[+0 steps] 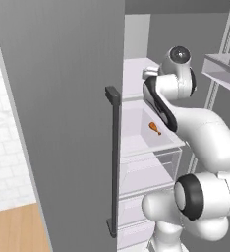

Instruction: Place one avocado and one chicken drumstick in each tupperware on the nearby counter, to pack two identical lunches.

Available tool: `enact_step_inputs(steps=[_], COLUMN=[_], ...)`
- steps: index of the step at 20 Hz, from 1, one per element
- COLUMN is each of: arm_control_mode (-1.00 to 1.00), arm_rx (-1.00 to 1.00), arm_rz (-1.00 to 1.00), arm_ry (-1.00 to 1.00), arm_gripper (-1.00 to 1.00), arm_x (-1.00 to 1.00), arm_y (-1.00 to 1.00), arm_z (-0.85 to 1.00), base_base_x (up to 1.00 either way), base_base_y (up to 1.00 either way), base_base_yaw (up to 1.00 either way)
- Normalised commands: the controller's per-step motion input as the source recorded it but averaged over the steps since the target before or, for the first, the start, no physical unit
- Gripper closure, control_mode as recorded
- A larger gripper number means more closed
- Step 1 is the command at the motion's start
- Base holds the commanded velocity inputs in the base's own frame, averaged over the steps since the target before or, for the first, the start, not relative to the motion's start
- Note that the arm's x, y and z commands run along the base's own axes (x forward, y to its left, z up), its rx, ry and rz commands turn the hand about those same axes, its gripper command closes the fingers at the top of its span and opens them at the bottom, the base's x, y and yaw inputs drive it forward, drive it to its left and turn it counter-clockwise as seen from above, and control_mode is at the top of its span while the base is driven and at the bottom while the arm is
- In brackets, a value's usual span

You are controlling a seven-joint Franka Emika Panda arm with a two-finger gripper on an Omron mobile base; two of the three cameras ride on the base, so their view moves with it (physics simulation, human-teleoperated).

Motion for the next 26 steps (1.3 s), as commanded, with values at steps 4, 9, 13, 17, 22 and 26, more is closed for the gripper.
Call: enact_step_inputs(steps=[4, 9, 13, 17, 22, 26], arm_control_mode=[-1.00, -1.00, -1.00, -1.00, -1.00, -1.00], arm_rx=[0.00, 0.00, 0.00, 0.00, 0.00, 0.00], arm_rz=[0.00, 0.00, 0.00, 0.00, 0.00, 0.00], arm_ry=[0.00, 0.00, 0.00, 0.00, 0.00, 0.00], arm_gripper=[-1.00, -1.00, -1.00, -1.00, -1.00, -1.00], arm_x=[0.39, 0.35, 0.40, 0.44, 0.38, 0.19], arm_y=[-0.07, -0.09, -0.02, 0.00, -0.01, -0.03], arm_z=[-0.12, -0.10, -0.09, -0.09, -0.10, -0.17], base_base_x=[0.00, 0.00, 0.00, 0.00, 0.00, 0.00], base_base_y=[0.00, 0.00, 0.00, 0.00, 0.00, 0.00], base_base_yaw=[0.00, 0.00, 0.00, 0.00, 0.00, 0.00])
